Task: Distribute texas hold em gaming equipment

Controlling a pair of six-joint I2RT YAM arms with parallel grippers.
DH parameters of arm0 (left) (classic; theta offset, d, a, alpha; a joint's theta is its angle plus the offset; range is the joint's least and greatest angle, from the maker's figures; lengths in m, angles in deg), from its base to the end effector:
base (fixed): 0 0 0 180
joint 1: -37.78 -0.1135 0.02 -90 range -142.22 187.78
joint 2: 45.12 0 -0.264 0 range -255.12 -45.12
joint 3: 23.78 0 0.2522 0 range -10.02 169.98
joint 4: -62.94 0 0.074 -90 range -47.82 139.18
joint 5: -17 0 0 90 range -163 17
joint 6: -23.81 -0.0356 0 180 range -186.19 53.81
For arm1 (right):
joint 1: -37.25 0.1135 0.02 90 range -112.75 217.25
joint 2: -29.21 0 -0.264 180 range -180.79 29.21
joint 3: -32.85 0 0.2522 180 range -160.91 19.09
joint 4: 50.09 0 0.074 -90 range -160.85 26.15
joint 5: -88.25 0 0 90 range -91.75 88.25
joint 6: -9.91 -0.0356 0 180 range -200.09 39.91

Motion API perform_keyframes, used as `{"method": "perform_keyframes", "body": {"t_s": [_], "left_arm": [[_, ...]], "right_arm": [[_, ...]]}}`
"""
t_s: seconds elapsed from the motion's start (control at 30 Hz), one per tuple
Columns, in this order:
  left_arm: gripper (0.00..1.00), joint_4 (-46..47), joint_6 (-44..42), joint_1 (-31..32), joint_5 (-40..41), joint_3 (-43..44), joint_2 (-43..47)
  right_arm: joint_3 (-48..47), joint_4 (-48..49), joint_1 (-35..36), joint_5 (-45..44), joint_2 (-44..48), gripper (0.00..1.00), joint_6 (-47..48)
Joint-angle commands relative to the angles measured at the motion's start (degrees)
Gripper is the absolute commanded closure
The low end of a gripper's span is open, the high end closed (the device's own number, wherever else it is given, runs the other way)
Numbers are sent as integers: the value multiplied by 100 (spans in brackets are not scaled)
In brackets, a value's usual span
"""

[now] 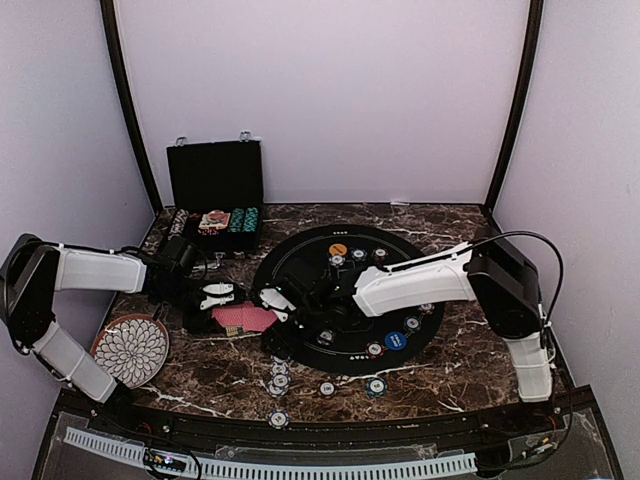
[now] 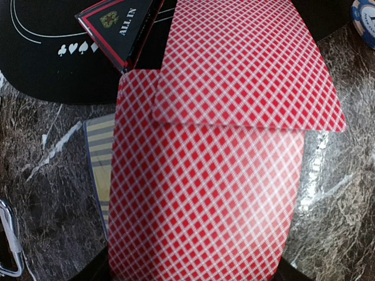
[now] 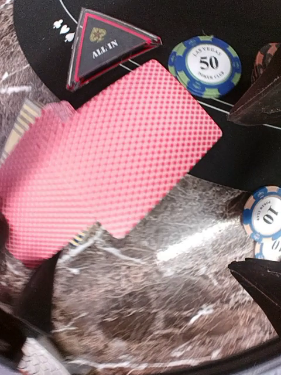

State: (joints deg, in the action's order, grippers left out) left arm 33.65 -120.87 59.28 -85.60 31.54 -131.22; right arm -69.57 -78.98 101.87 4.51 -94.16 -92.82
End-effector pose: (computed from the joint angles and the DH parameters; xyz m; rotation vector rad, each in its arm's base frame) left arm 0.2511 -0.1073 0.1536 1.6512 1.9833 -0.0761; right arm 0.1985 0.4275 0.1602 -1.1718 2.2908 0.6975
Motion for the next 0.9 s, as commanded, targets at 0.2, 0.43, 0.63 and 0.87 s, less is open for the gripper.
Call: {"method": "perform_keyframes", "body": {"t_s": [0.2,0.43,0.63,0.87], "left_arm": [[100,-440,98,-66,-28,-118,64],[100,-508,92,-92,-34,-68,39],[100,-530,73,-101,-53,-34,49],[100,-488,71,-108,-27,-43,14]], "right_arm": [[570,1486,453,-2466,339,27,1971],[463,1794,692,-2956,12,30,2635],[437,1823,743,-2900,-153,30,2741],[411,1983,745,-2967,-416,27,2707]]}}
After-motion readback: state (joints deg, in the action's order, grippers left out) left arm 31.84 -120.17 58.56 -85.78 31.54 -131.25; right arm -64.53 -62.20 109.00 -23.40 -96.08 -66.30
